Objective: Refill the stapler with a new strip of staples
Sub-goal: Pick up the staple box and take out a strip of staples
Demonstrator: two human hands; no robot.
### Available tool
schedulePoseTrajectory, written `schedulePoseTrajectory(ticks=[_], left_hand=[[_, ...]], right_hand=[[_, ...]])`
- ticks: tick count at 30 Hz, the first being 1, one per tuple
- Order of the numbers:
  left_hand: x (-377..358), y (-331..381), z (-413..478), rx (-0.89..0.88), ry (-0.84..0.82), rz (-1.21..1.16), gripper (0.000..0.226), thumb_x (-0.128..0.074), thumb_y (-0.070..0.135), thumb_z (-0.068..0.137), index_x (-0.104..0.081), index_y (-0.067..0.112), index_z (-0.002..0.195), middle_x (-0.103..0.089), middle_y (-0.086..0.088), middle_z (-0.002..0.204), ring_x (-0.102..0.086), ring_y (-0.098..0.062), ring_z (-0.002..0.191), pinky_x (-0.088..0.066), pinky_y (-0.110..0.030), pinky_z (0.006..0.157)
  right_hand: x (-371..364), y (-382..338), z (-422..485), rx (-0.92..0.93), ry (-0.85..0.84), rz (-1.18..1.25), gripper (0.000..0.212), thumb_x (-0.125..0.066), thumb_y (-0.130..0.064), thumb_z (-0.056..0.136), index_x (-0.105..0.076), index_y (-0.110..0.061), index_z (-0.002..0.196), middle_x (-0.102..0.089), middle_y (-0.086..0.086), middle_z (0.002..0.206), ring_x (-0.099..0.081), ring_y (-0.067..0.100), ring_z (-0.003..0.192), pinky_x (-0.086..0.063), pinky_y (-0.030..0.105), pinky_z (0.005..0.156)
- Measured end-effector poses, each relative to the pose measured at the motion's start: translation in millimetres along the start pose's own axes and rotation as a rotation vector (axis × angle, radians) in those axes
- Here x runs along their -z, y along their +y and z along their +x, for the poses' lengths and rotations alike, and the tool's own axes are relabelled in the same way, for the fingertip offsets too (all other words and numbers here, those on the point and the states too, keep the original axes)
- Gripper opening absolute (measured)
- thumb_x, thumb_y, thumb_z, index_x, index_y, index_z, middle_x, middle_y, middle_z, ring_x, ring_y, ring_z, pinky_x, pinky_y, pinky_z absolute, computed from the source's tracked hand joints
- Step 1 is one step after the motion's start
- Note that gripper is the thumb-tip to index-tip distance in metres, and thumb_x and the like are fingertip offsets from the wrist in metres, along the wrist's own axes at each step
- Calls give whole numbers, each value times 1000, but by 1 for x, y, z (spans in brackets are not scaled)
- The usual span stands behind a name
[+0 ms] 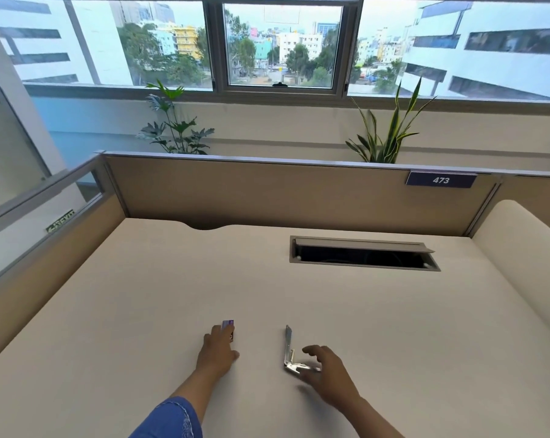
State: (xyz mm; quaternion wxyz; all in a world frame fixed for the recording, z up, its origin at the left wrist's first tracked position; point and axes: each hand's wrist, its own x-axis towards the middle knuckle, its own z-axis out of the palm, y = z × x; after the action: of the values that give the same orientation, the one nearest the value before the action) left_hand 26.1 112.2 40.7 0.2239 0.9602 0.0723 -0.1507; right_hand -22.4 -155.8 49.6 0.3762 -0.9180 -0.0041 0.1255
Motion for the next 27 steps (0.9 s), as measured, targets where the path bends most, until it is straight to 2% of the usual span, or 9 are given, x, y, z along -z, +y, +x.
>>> schedulePoseTrajectory(ticks=[5,7,10,15,17,20,23,25,27], left_hand=[[-4,5,-2,-2,35,-89,60,-63,18,91,-34,9,142,-11,-4,162,-34,-26,137,-36,-30,107],[-3,8,0,-22,46,-61,59,-61,16,91,-32,8,143,-21,-6,159,-37,-26,134,-37,-31,106],[0,12,0,-40,62,-6,48,-52,6,92,-35,13,137,-43,-3,138,-44,-24,119,-43,-30,90],[2,11,0,-87,87,-58,51,-38,-4,86,-41,16,133,-48,-1,103,-47,-16,94,-42,-24,78],[5,13,-2,-63,92,-207,50,-44,-3,86,-43,17,132,-53,-4,97,-53,-17,86,-42,-21,68],[18,30,-9,14,159,-540,45,-60,-6,83,-50,10,125,-59,-14,94,-60,-25,72,-50,-26,55],[36,59,-16,10,201,-795,42,-72,-2,79,-56,9,117,-62,-12,94,-62,-20,71,-51,-20,44],[50,80,-23,-45,223,-893,39,-77,6,78,-60,13,112,-67,-5,94,-67,-15,76,-53,-17,49],[63,99,-32,-108,224,-953,37,-79,14,78,-61,19,109,-70,-1,97,-71,-16,83,-59,-26,68]], right_hand=[[7,-11,1,-25,31,117,42,-71,-27,84,-58,-30,124,-54,-11,120,-53,10,110,-41,23,87],[8,-14,0,-36,24,137,41,-71,-26,83,-58,-31,122,-55,-11,121,-54,10,110,-41,23,87],[10,-17,0,-41,12,171,40,-70,-24,83,-59,-31,121,-56,-10,120,-55,10,108,-42,22,86],[15,-22,1,-43,-2,256,35,-70,-19,84,-62,-26,118,-61,-6,117,-60,14,105,-51,25,85],[16,-27,2,-55,-12,322,31,-70,-14,84,-65,-21,115,-62,-2,114,-63,21,103,-58,30,84],[20,-35,2,-41,-29,373,29,-69,-10,85,-66,-19,112,-62,3,114,-66,19,90,-56,18,64],[29,-48,3,9,4,379,27,-70,-13,86,-67,-23,111,-65,0,112,-70,14,88,-52,12,63],[38,-61,4,59,35,399,29,-72,-18,86,-67,-25,113,-67,-3,110,-70,8,89,-52,10,69],[47,-75,3,120,53,423,33,-76,-25,84,-66,-28,115,-68,-6,110,-70,4,90,-52,10,71]])
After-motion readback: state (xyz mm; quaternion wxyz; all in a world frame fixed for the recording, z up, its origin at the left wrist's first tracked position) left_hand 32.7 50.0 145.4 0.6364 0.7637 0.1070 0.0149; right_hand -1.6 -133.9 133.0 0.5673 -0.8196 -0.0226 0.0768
